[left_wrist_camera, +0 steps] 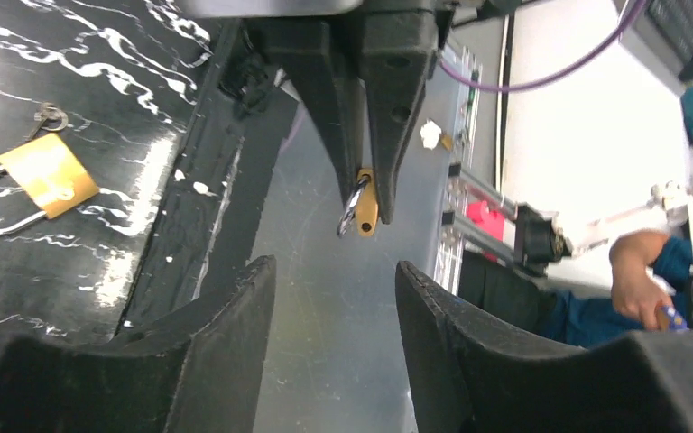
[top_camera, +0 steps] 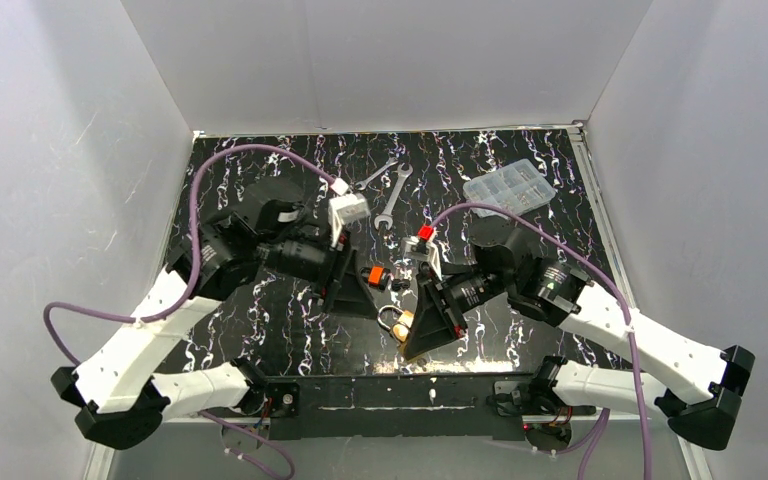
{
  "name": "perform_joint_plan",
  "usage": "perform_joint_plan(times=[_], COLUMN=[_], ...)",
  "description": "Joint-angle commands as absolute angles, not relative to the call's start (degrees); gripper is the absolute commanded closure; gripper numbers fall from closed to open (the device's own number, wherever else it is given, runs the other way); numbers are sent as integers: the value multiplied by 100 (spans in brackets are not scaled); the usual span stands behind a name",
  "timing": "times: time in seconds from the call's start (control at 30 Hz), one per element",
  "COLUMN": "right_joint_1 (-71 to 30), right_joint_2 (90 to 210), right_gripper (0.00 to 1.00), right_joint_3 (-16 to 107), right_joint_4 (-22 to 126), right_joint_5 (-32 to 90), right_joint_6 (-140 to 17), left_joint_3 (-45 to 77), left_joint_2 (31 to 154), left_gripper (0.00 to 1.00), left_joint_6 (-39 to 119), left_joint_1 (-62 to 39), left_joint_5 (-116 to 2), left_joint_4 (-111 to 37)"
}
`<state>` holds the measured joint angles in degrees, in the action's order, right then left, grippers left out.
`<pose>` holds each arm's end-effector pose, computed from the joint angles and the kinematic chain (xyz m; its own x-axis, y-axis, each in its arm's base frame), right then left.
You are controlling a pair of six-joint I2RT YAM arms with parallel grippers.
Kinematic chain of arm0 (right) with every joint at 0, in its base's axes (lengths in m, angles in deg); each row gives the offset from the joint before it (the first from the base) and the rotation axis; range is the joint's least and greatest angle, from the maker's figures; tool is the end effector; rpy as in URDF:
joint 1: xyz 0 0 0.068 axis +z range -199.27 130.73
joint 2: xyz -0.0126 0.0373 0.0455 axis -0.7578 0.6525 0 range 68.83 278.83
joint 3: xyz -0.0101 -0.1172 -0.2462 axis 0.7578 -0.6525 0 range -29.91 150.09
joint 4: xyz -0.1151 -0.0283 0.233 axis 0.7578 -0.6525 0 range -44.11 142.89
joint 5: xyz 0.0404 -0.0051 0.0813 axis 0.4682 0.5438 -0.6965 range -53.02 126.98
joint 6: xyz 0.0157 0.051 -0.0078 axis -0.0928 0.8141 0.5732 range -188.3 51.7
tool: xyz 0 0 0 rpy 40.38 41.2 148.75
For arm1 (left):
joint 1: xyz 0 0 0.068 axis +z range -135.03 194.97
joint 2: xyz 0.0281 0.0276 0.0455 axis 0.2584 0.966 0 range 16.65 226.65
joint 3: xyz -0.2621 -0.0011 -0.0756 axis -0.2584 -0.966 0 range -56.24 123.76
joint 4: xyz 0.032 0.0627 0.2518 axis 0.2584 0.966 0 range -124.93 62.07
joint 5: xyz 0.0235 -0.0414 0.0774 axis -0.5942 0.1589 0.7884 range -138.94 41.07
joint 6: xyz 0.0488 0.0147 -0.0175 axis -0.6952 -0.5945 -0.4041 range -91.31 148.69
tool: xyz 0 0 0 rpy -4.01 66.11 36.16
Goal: Lock with the key
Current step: Lock the lock.
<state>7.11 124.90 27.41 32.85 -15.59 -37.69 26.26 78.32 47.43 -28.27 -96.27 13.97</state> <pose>0.0911 0.1878 0.3671 -0.6230 -0.3783 -0.6847 -0.7031 -0.1127 0.7021 0.1197 -0.1485 0.4430 -0.6255 0.2897 -0.7244 0.7772 0.1502 -0.6111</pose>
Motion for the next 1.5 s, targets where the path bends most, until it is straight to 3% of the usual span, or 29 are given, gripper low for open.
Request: perform_joint_plan(times=[0.0, 0.43, 1.47], right_joint_1=[707, 707, 707], right_joint_2=[12525, 12700, 12889], right_gripper=[99, 99, 99], right_joint_3=[3174, 3406, 3653], right_joint_4=[3936, 3751, 3321], right_joint_5=[-2201, -2145, -1528], right_joint_6=[-3191, -3302, -3715], left_joint_3=[2924, 2624, 2677], left_joint_2=[8101, 8107, 8130], left_gripper=[51, 59, 83], left_joint_6=[4625, 5183, 5209], left_joint_1=[-3573, -3855, -3927], left_joint_5=[-9087, -9164, -9228], left_joint_4=[1548, 597, 901])
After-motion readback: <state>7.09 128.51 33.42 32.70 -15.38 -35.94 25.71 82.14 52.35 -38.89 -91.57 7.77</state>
